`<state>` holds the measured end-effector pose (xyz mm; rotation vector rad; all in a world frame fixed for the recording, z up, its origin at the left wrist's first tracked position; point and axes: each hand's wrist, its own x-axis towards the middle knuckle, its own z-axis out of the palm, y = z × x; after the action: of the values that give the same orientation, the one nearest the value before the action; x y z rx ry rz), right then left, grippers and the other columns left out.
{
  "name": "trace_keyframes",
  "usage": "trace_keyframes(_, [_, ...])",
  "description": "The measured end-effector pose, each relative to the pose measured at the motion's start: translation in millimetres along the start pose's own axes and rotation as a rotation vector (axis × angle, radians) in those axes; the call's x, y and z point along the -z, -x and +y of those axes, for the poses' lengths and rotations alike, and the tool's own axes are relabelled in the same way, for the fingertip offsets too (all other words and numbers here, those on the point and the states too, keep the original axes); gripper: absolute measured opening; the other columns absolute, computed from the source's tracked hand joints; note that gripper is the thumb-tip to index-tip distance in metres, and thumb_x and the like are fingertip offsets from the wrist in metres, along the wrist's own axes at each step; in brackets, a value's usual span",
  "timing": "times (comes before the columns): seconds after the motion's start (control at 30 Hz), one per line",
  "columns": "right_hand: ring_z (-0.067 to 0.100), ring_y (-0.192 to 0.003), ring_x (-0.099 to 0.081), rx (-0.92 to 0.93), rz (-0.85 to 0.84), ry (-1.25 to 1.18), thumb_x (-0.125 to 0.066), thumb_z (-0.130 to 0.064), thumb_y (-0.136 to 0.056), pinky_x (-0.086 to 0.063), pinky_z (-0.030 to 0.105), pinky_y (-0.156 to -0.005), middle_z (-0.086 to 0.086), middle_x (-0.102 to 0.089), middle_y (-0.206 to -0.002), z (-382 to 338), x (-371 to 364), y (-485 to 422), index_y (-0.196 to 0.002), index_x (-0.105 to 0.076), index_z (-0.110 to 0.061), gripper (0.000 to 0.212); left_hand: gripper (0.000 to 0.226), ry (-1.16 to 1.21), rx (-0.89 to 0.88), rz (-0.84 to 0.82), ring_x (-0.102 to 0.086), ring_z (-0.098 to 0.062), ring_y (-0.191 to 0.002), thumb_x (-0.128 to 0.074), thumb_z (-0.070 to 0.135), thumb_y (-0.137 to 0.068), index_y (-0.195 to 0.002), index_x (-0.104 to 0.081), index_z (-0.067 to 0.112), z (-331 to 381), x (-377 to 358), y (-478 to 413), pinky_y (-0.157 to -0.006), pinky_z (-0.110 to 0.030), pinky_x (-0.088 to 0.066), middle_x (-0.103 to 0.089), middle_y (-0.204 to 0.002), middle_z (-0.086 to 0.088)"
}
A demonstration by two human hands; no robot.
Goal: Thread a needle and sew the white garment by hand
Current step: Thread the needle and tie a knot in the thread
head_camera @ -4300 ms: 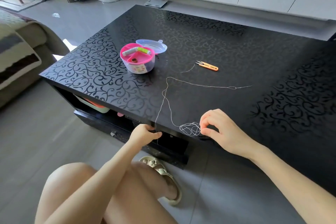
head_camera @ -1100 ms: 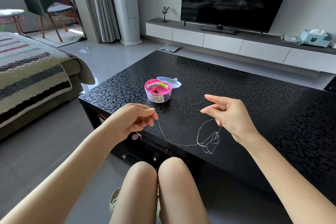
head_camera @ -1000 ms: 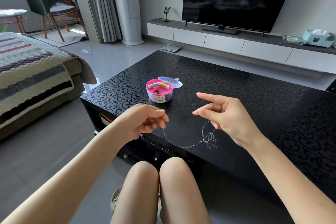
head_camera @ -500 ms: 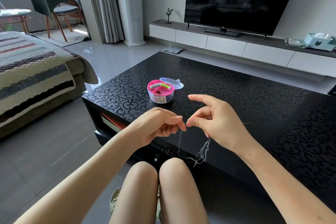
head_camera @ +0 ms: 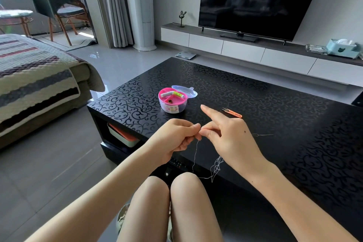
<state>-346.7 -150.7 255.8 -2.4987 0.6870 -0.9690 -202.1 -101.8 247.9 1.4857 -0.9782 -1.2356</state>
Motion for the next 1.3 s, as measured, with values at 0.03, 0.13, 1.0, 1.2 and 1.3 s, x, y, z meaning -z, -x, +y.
trace_keyframes(0.03, [0.005,-0.093,-0.059,0.001,0.012,0.004,-0.07,-0.006,-0.083,-0.041,0.015,-0.088,-0.002,-0.074,-0.08,0.2,-0.9,0.0,-0.135,-0.049,-0.004,0.056,0.033,-0.01,-0.016,0.016,-0.031,-0.007,-0.047,-0.055,0.022,-0.095,-0.065,-0.061,0.009,-0.2,-1.7,0.9,-0.054,-0.021,-0.025,-0.04,-0.05,0.004])
trace_keyframes(0.13, [-0.002,-0.08,-0.06,-0.054,0.018,-0.045,-0.072,-0.007,-0.082,-0.042,0.006,-0.081,-0.004,-0.074,-0.083,-0.3,-0.4,0.3,-0.135,-0.051,-0.009,0.056,0.033,-0.063,-0.069,0.054,-0.03,-0.008,-0.051,-0.052,0.022,-0.098,-0.067,-0.057,0.011,-1.7,-4.7,3.0,-0.055,-0.022,-0.025,-0.036,-0.056,0.003])
trace_keyframes(1.0, [0.011,-0.067,-0.052,-0.388,-0.265,-0.569,-0.066,-0.027,-0.072,-0.042,0.021,-0.066,0.0,-0.061,-0.067,-5.1,30.0,0.1,-0.063,-0.068,-0.025,0.009,0.031,-0.092,0.106,-0.053,-0.035,-0.003,-0.044,-0.052,0.015,-0.093,-0.067,-0.067,0.012,8.5,13.8,3.4,-0.044,-0.011,-0.027,-0.045,-0.049,0.008])
trace_keyframes(1.2, [0.002,-0.061,-0.05,-0.429,-0.323,-0.558,-0.07,-0.013,-0.081,-0.038,0.012,-0.06,-0.004,-0.06,-0.064,-1.2,29.1,-4.5,-0.067,-0.068,-0.013,0.014,0.036,-0.002,0.123,-0.164,-0.023,-0.007,-0.056,-0.054,0.017,-0.09,-0.06,-0.074,0.013,5.9,13.1,0.9,-0.057,-0.022,-0.018,-0.031,-0.061,0.004])
trace_keyframes(1.3, [-0.003,-0.054,-0.05,-0.441,-0.35,-0.569,-0.064,-0.002,-0.085,-0.036,0.006,-0.054,-0.012,-0.06,-0.057,-1.1,28.0,-5.1,-0.067,-0.066,-0.011,0.02,0.034,-0.007,0.111,-0.19,-0.022,-0.008,-0.057,-0.055,0.018,-0.088,-0.061,-0.075,0.014,6.1,12.3,1.4,-0.058,-0.022,-0.018,-0.029,-0.063,0.003])
